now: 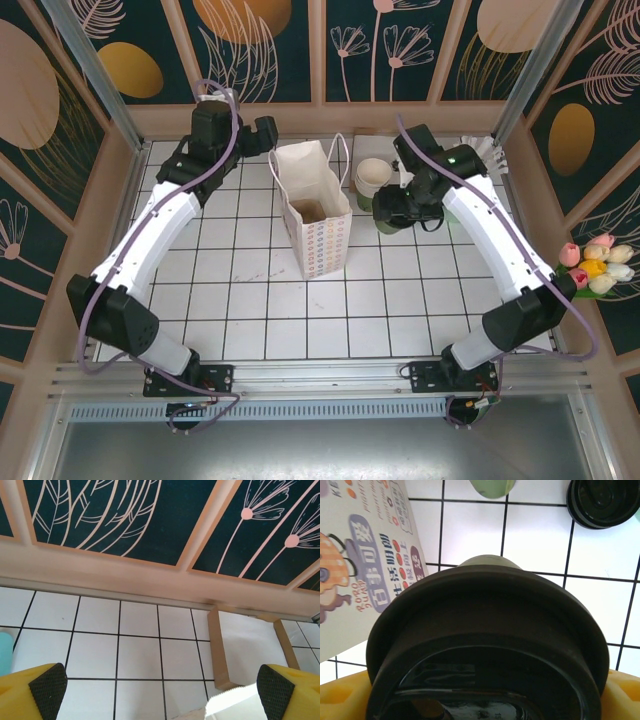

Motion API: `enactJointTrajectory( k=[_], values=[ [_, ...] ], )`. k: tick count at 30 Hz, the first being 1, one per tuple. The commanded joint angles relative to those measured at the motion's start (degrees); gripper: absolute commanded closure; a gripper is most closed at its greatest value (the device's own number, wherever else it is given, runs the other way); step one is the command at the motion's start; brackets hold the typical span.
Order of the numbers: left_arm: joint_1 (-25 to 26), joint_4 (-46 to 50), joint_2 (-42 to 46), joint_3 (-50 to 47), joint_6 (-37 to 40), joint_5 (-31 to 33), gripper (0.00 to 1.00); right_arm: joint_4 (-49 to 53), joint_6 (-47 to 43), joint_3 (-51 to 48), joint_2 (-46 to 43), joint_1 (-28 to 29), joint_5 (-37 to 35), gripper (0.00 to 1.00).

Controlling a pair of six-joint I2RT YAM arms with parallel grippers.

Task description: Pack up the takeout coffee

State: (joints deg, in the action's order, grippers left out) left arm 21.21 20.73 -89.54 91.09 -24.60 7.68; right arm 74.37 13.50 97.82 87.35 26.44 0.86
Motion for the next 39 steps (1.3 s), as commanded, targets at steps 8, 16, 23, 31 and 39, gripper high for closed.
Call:
enactJointTrajectory(
  k=[8,16,23,31,39],
  values=[
    [-1.43,-5.04,-0.73,2.00,-3.56,5.16,0.01,3.96,3.49,5.38,-3.30,3.80,-1.48,0.35],
    [-1.52,-0.34,-5.83,8.16,7.29,-8.65,0.01,4.38,5.68,13.68,-5.26,8.49,-2.00,0.36],
    [-1.47,9.88,-11.48,13.92,25.82,-25.09,0.01,4.23,6.63,21.45,-6.40,13.70,-0.12,0.36],
    [-1.39,19.65,-17.30,20.76,36.18,-29.01,0.07,4.29,6.44,26.12,-2.53,18.93,0.44,0.37],
    [-1.41,21.28,-19.01,21.62,36.65,-31.11,0.26,4.29,4.37,34.78,7.75,23.29,-1.44,0.37]
  ],
)
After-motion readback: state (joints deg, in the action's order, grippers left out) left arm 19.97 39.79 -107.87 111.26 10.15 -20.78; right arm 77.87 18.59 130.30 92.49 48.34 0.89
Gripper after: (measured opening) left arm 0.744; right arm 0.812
